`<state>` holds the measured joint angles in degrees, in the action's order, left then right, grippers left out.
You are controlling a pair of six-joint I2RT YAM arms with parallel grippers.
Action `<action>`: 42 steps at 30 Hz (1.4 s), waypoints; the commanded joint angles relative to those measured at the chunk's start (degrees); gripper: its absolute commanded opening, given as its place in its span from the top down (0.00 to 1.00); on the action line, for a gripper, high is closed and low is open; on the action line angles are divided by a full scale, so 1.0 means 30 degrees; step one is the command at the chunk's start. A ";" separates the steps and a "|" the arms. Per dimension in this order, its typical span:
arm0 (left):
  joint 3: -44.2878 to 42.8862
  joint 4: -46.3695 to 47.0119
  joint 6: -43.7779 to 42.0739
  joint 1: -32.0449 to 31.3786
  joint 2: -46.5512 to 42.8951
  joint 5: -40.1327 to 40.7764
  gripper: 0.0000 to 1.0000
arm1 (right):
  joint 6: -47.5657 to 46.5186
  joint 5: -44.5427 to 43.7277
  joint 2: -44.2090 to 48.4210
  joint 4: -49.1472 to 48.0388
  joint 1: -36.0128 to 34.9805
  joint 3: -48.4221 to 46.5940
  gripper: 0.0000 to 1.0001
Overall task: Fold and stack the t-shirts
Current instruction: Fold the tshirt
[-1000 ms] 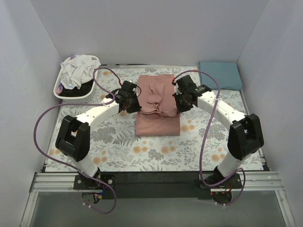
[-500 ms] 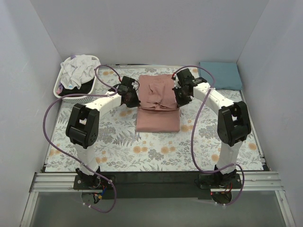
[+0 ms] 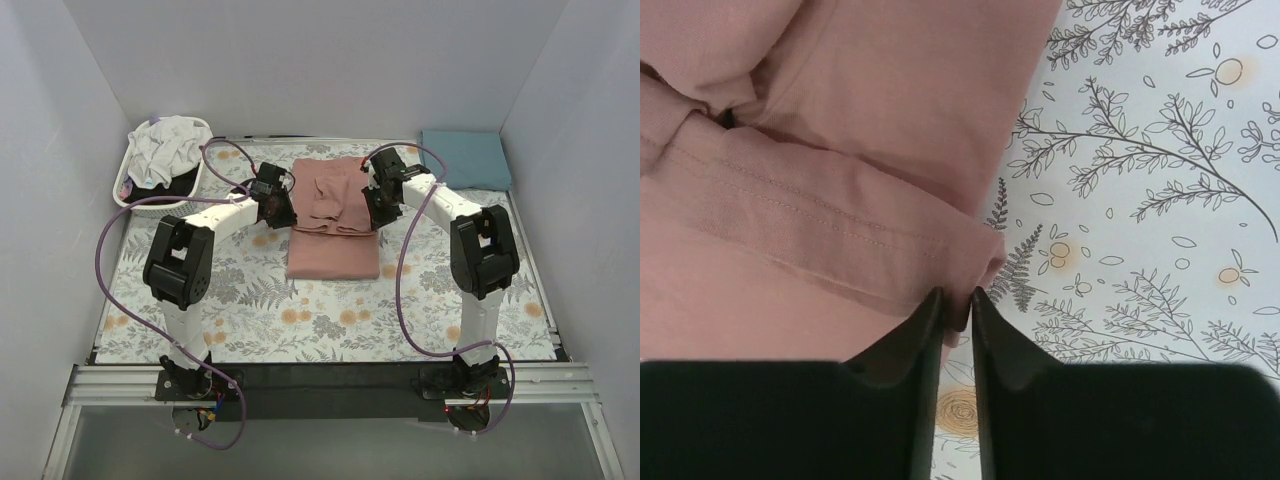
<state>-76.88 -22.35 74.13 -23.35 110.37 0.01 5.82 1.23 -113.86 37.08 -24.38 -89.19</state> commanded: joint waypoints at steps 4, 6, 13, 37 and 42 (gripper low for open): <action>0.0430 0.0330 0.0017 0.0109 -0.1951 0.0494 0.61 | 0.0108 -0.0904 0.1828 -0.0875 -0.0017 -0.0038 0.69; 0.1074 0.0301 0.0134 -0.0095 -0.3210 0.0698 0.57 | 0.0255 -0.1728 0.3083 -0.1399 -0.0193 0.0722 0.69; 0.4033 0.1179 0.0925 -0.2935 -0.5822 0.0963 0.76 | 0.0664 0.1165 0.6196 -0.4652 -0.1536 0.4618 0.71; 0.9659 0.1649 0.2009 -0.4871 -0.5879 0.0026 0.87 | -0.0154 0.0584 -0.0627 -0.8698 -0.1427 0.0086 0.73; 1.0450 0.1678 0.2389 -0.4989 -0.6844 0.0026 0.87 | -0.0418 0.2336 -0.1247 -0.8376 -0.1101 -0.1709 0.73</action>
<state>-47.66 -13.85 80.71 -37.76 92.51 0.14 5.96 4.23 -118.98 13.10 -27.83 -91.70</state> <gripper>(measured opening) 0.127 0.270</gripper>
